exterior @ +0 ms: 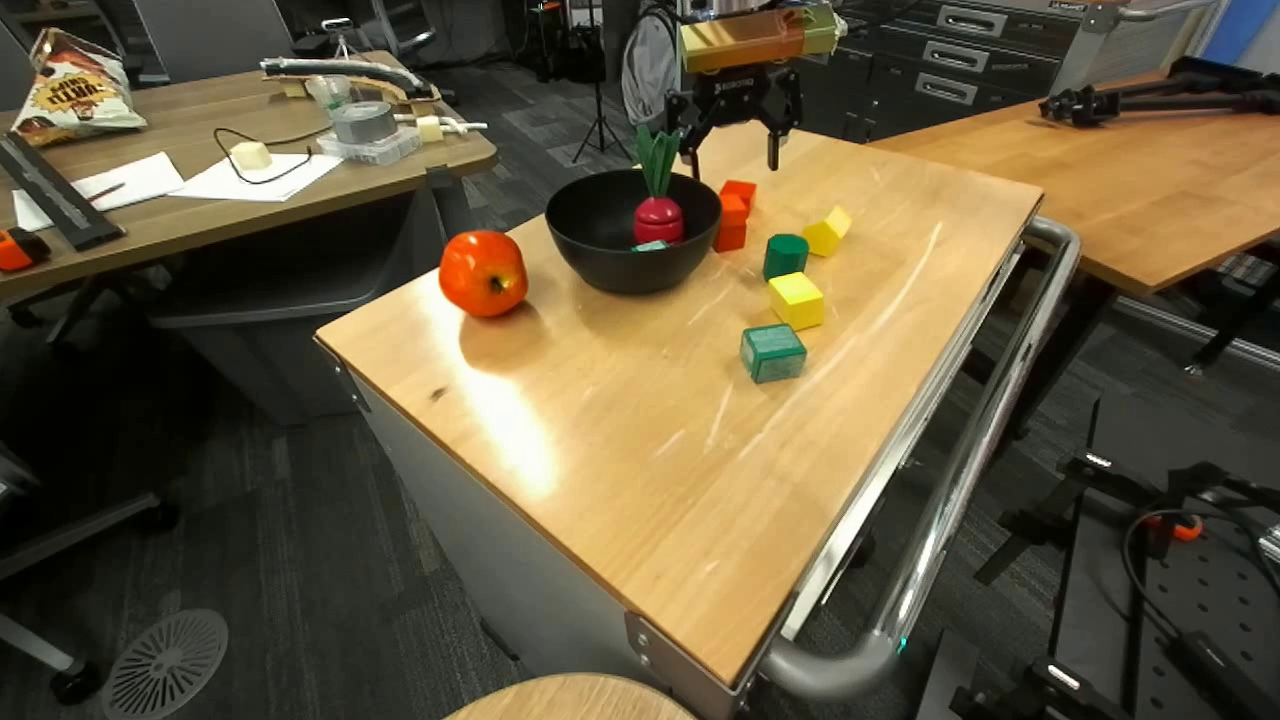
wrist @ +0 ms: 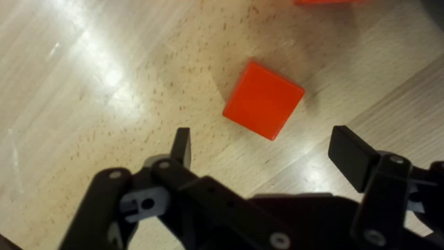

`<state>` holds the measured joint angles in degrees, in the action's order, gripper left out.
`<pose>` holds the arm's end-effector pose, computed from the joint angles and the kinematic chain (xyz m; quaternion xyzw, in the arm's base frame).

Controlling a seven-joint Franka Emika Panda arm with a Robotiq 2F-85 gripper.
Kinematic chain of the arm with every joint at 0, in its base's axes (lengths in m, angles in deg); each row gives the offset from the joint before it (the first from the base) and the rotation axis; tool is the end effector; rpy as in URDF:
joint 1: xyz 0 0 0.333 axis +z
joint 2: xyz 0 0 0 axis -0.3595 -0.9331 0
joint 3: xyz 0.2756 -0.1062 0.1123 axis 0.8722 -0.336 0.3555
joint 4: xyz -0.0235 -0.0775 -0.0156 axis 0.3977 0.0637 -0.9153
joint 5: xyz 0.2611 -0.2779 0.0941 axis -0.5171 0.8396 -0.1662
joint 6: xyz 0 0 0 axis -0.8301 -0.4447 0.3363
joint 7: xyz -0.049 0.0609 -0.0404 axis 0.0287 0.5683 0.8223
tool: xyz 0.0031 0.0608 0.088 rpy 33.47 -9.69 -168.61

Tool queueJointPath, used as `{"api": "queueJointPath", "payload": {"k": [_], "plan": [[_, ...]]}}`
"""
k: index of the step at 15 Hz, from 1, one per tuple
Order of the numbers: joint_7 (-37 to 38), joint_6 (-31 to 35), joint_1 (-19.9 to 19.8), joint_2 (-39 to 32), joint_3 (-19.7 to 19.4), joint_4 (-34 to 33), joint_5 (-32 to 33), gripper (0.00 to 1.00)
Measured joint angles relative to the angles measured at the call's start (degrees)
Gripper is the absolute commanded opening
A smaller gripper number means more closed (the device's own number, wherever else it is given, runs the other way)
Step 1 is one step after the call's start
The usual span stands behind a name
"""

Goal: Move the apple backwards, place the radish and blocks inside the black bowl

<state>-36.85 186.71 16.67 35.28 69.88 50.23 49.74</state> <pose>0.6767 -0.1406 0.3056 0.9213 -0.3821 -0.0389 0.0613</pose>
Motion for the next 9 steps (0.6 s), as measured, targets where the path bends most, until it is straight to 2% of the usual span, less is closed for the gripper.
{"api": "queueJointPath", "payload": {"k": [2, 3, 5, 9], "plan": [[0.39, -0.90, 0.02, -0.48, 0.12, 0.00, -1.58, 0.89], [0.52, -1.48, 0.02, -0.70, 0.15, 0.00, -2.60, 0.71], [0.70, -2.78, -0.01, -1.13, 0.16, -0.03, -4.82, 0.61], [1.28, -4.04, -0.30, -1.98, 0.16, -0.78, -9.10, 0.28]]}}
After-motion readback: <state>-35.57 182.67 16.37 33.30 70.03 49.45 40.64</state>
